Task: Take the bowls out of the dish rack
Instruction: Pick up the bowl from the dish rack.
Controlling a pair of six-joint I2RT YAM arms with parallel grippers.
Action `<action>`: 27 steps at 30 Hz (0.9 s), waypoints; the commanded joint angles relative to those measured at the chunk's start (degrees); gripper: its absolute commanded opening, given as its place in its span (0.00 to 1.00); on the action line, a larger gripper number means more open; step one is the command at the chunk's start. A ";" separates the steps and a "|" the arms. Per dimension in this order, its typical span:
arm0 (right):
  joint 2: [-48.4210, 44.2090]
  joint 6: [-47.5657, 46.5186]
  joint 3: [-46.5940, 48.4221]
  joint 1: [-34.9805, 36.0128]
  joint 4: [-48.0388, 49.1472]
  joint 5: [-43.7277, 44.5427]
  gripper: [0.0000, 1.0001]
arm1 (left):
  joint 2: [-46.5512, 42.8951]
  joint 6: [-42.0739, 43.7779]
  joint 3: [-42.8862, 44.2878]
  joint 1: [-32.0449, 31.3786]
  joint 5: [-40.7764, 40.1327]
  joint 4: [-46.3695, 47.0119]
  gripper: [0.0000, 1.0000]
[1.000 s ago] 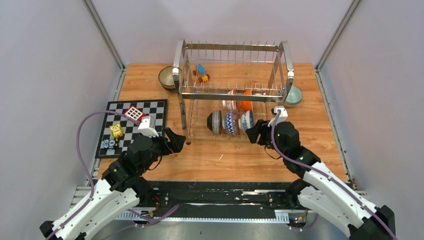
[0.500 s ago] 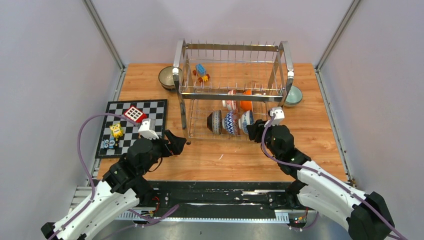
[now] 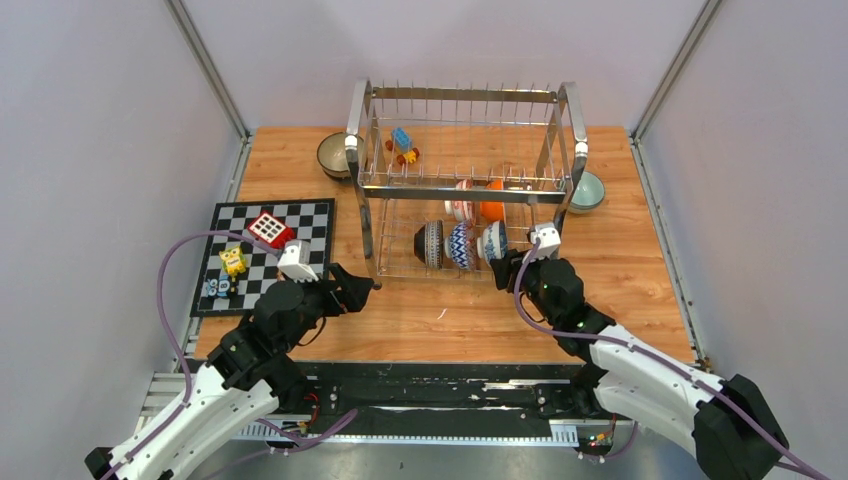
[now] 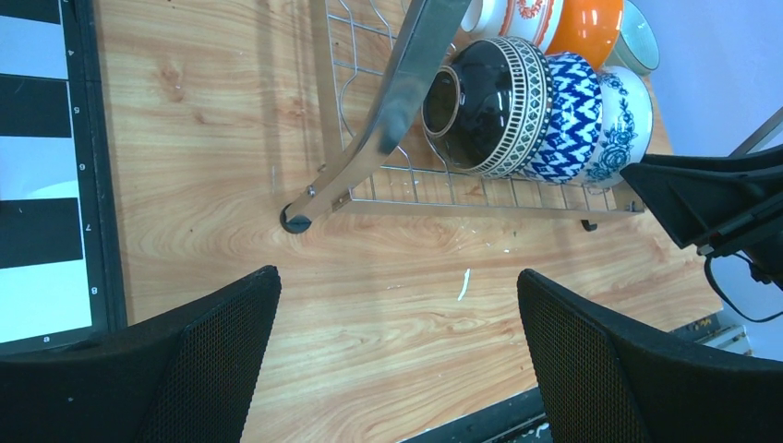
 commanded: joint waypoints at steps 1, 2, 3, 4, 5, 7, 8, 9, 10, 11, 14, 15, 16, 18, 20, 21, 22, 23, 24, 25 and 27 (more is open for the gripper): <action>2.27 -1.94 -0.32 0.98 3.37 1.01 0.50 | -0.40 0.19 -0.39 -0.43 0.56 1.46 1.00; 2.86 -2.09 -0.24 0.97 3.79 1.19 0.49 | -0.44 0.21 -0.35 -0.41 0.58 1.40 1.00; 3.61 -2.12 -0.18 1.00 4.57 1.37 0.49 | -0.51 0.29 -0.26 -0.50 0.55 1.39 1.00; 4.48 -2.08 -0.07 0.96 4.78 1.50 0.48 | -0.49 0.30 -0.26 -0.43 0.48 1.38 1.00; 5.57 -2.06 0.15 0.94 5.21 1.51 0.48 | -0.48 0.25 -0.25 -0.46 0.47 1.35 1.00; 6.71 -1.98 0.14 0.93 6.54 0.74 0.46 | -0.48 0.42 -0.20 -0.44 0.56 1.23 1.00; 7.59 -1.86 0.33 0.93 7.04 0.29 0.45 | -0.48 0.47 -0.23 -0.41 0.58 1.25 1.00; 8.15 -1.74 0.50 0.90 7.38 -0.04 0.45 | -0.48 0.47 -0.25 -0.42 0.57 1.19 1.00; 8.69 -1.65 0.72 0.95 7.70 -0.20 0.43 | -0.56 0.48 -0.25 -0.43 0.57 1.10 1.00; 9.26 -1.65 0.86 0.97 7.86 -0.24 0.42 | -0.58 0.44 -0.25 -0.46 0.56 1.05 1.00; 10.45 -1.68 1.15 0.90 8.45 -0.27 0.38 | -0.66 0.53 -0.38 -0.41 0.48 1.09 1.00; 10.65 -1.65 1.21 0.93 8.67 -0.45 0.36 | -0.70 0.54 -0.42 -0.41 0.48 1.13 1.00; 10.86 -1.56 1.30 0.90 8.79 -0.71 0.34 | -0.69 0.56 -0.43 -0.41 0.54 1.22 1.00; 11.01 -1.32 1.17 0.85 9.41 -1.28 0.30 | -0.67 0.55 -0.51 -0.46 0.54 1.33 1.00; 11.03 -1.11 0.88 0.79 9.86 -1.65 0.26 | -0.72 0.55 -0.68 -0.42 0.53 1.40 1.00; 10.98 -1.02 0.74 0.65 10.15 -2.02 0.24 | -0.73 0.55 -0.69 -0.45 0.48 1.44 1.00; 10.95 -0.90 0.60 0.55 10.38 -2.47 0.22 | -0.67 0.47 -0.74 -0.44 0.47 1.42 1.00; 11.02 -0.77 0.40 0.26 10.76 -2.99 0.21 | -0.73 0.47 -0.77 -0.43 0.47 1.52 1.00; 11.10 -0.61 0.21 0.06 11.04 -3.42 0.19 | -0.68 0.45 -0.82 -0.41 0.53 1.53 1.00; 11.24 -0.41 0.08 -0.32 11.16 -3.81 0.18 | -0.66 0.47 -0.86 -0.41 0.48 1.65 1.00; 11.53 -0.26 -0.17 -0.81 11.75 -4.53 0.15 | -0.52 0.47 -0.87 -0.46 0.50 1.74 1.00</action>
